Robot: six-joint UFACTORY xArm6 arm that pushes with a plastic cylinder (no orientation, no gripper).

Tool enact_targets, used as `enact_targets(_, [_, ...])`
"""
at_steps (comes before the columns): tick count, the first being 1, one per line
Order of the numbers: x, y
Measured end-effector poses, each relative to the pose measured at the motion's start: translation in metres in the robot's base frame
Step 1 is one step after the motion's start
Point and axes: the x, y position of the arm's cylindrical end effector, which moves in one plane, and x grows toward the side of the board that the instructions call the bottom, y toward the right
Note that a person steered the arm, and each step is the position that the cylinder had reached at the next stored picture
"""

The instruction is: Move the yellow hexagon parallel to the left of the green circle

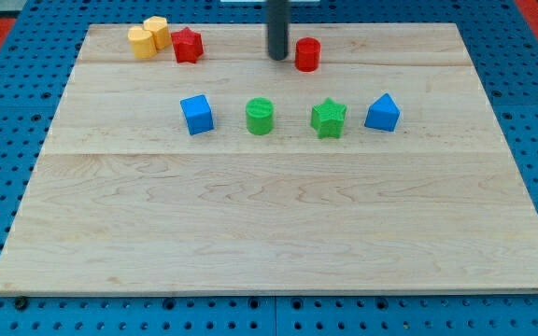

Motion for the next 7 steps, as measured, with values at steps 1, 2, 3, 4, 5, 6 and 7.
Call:
enact_targets(1, [0.002,0.072])
enact_targets(2, [0.008,-0.004])
enact_targets(3, [0.03,-0.09])
enact_targets(4, [0.061,-0.131])
enact_targets(5, [0.061,-0.234])
enact_targets(6, [0.032,-0.333])
enact_targets(7, [-0.007,-0.346])
